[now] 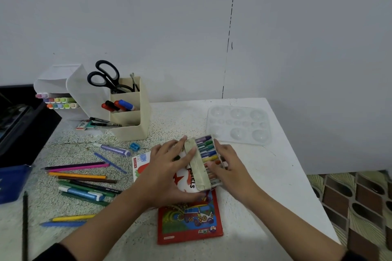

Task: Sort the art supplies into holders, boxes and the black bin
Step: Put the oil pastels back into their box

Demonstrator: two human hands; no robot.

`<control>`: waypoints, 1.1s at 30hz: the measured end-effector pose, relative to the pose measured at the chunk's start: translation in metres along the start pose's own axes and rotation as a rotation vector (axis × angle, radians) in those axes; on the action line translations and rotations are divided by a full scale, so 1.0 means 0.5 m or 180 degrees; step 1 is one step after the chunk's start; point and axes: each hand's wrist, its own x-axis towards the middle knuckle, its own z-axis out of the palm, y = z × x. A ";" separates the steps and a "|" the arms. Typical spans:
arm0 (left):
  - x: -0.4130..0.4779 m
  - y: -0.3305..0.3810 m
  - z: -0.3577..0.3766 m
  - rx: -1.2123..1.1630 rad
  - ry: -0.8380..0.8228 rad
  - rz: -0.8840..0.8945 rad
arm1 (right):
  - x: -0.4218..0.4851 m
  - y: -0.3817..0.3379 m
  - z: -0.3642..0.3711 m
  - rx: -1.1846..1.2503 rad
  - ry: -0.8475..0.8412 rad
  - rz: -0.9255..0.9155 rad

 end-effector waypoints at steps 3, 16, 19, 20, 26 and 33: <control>0.007 0.007 0.013 -0.0062 -0.0011 -0.0014 | 0.000 0.009 0.020 -0.0002 -0.0177 0.0114; 0.014 -0.009 0.046 -0.0240 0.0211 -0.0032 | 0.010 0.013 -0.013 -0.0180 -0.0099 0.0271; 0.016 -0.003 0.040 -0.0212 0.0155 0.0064 | 0.021 0.009 -0.030 -0.0600 0.0270 0.0250; 0.014 0.000 0.038 -0.0331 0.0170 0.0047 | 0.023 0.009 -0.032 -0.0809 0.0374 0.0257; 0.010 0.002 0.032 -0.0894 0.0367 -0.0124 | 0.035 0.012 -0.026 -0.1152 0.0225 0.0414; 0.014 -0.003 0.031 -0.0816 0.0440 0.0228 | 0.024 0.000 -0.019 -0.1032 0.0488 0.0220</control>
